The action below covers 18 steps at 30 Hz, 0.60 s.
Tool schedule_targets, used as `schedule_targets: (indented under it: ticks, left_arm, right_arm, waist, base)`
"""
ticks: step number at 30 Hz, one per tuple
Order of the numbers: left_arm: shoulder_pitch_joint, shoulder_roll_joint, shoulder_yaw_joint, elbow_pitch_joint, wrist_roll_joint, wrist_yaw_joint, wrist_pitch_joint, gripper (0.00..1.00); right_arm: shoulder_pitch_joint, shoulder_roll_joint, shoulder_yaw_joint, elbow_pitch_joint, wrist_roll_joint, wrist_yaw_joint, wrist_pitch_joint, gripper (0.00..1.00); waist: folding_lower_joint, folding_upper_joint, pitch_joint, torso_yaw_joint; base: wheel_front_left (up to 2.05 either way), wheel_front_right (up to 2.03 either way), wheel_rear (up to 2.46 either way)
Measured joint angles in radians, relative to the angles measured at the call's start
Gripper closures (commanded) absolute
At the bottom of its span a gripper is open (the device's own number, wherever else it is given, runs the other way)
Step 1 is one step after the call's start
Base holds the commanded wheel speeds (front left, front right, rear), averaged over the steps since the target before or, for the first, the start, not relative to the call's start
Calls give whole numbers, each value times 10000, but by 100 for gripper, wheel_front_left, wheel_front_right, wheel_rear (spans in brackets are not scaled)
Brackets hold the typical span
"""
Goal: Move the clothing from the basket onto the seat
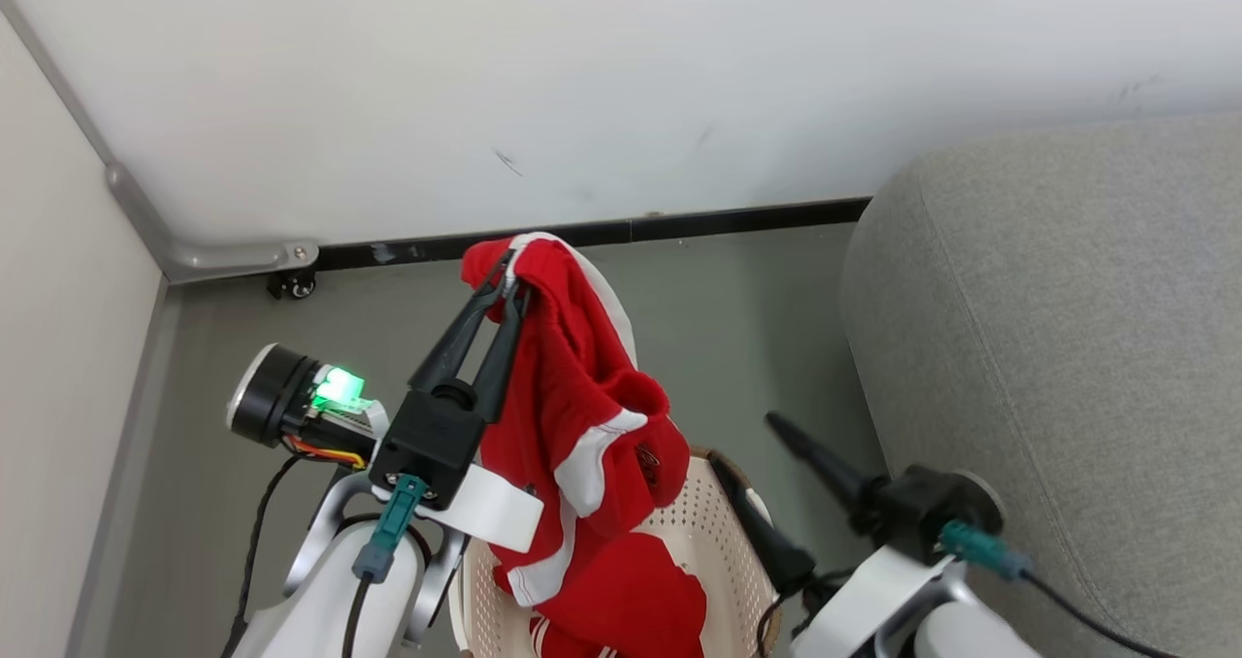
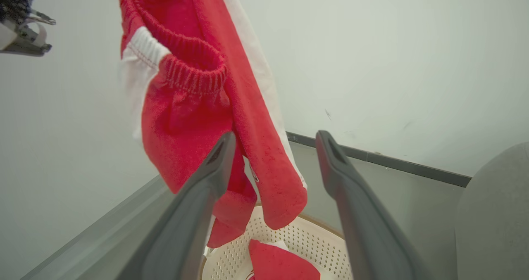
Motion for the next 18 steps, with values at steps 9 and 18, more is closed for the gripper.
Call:
schedule_targets:
  ticks: [9,18]
  left_arm:
    - [-382,-211,-280,151,0,-314,0,100]
    - [-779,-426,-514,178,0,-527,88,100]
  right_arm:
    - [152,-717,2236,-253,656,2,736,0]
    - [-90,-1221,2865,-431,848,2,834,0]
  waist:
    - [0,0,-477,101]
    - [0,0,-658,120]
  base:
    - [0,0,0]
    - [0,0,0]
